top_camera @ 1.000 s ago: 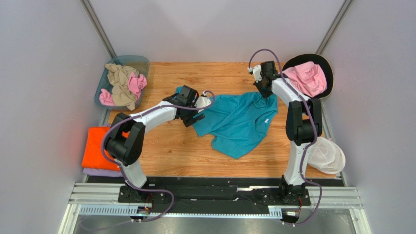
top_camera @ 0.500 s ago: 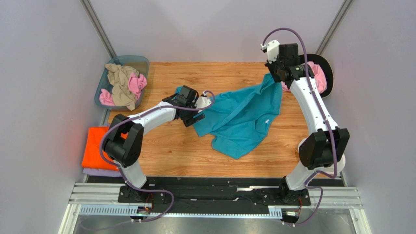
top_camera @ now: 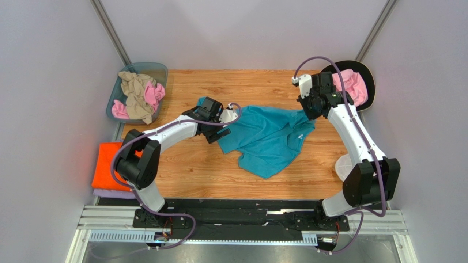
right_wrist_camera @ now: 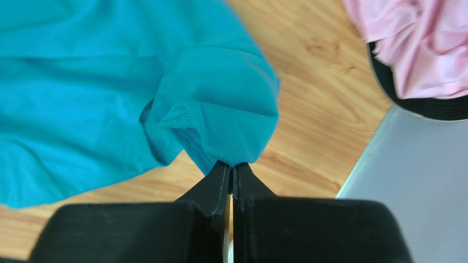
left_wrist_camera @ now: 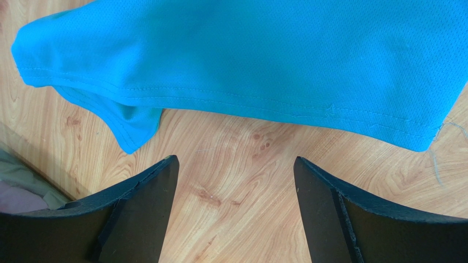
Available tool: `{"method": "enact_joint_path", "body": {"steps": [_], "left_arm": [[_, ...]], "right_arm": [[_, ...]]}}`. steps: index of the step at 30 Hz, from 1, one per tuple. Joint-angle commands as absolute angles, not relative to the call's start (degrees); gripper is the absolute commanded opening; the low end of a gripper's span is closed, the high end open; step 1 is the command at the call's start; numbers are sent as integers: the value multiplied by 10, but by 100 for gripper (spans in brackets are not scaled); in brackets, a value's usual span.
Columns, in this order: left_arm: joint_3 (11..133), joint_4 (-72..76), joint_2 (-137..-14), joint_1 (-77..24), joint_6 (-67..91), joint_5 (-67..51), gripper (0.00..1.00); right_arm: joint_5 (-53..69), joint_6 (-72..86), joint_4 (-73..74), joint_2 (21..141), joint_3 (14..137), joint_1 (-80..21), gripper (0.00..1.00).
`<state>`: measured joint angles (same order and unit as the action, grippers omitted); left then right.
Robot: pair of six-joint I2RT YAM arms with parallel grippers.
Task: Fold and stack the t-shirts
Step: Flatten the tshirt out
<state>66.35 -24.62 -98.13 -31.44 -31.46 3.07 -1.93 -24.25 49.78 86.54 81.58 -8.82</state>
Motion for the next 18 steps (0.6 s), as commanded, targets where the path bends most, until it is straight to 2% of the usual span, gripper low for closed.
{"method": "enact_joint_path", "body": {"steps": [1, 5, 7, 8, 11, 14, 18], "left_arm": [[661, -239, -958, -316, -323, 27, 85], [665, -239, -961, -316, -324, 30, 85], [669, -240, -964, -317, -322, 29, 85], [669, -242, -966, -317, -321, 29, 85], [671, -242, -970, -318, -319, 27, 85], [671, -242, -977, -320, -321, 31, 85], [670, -242, -981, -322, -323, 36, 85]], "right_arm": [[25, -231, 553, 821, 775, -102, 0], [25, -245, 592, 809, 740, -115, 2], [27, -248, 606, 804, 721, -118, 12], [27, -249, 607, 801, 712, -119, 28], [26, -251, 602, 786, 693, -119, 46], [25, -254, 597, 778, 690, -119, 55], [29, -258, 596, 787, 693, -120, 57]]}}
